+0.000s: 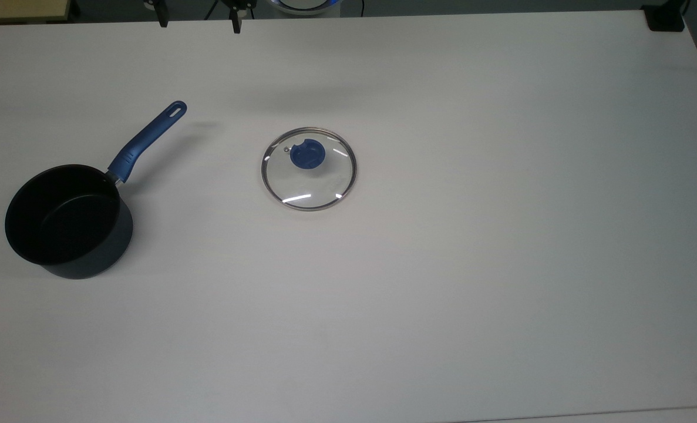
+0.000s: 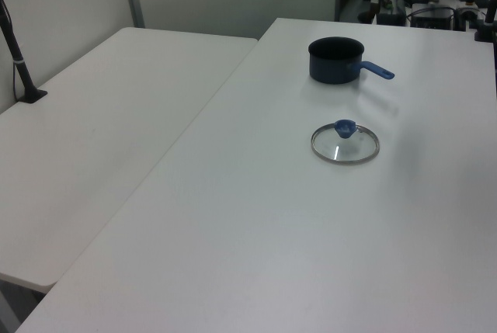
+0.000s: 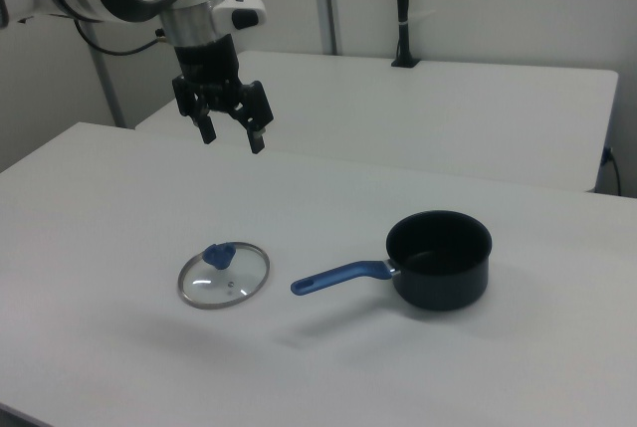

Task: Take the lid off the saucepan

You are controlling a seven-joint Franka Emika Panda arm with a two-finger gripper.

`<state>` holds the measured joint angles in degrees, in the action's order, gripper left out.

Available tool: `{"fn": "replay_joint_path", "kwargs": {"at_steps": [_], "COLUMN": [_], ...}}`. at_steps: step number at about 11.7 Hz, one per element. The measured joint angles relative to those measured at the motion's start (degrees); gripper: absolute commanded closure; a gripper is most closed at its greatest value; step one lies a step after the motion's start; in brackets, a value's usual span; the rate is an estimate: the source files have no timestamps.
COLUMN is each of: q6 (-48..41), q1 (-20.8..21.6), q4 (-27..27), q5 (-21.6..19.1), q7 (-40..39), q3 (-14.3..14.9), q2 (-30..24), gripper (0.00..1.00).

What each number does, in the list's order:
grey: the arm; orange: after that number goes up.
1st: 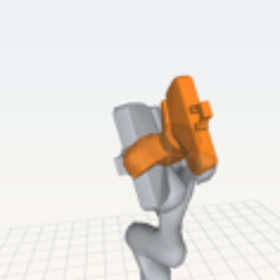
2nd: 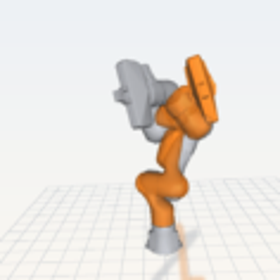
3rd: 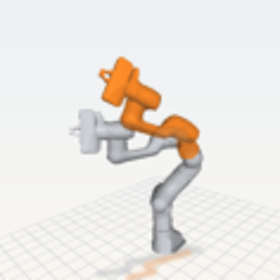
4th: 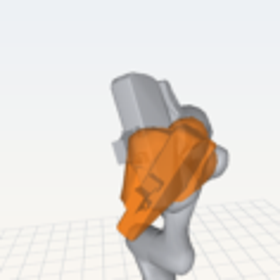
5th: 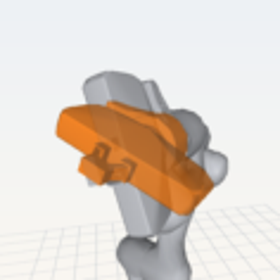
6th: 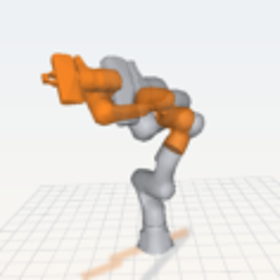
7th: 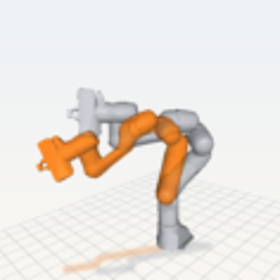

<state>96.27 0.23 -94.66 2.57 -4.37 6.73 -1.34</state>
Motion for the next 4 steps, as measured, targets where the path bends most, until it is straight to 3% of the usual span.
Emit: {"fn": "replay_joint_path", "kwargs": {"at_steps": [4], "q6": [0.0], "q1": [0.0], "q4": [0.3], "q5": [0.0], "q7": [0.0], "q3": [0.0], "q2": [0.1], "gripper": [0.00]}}
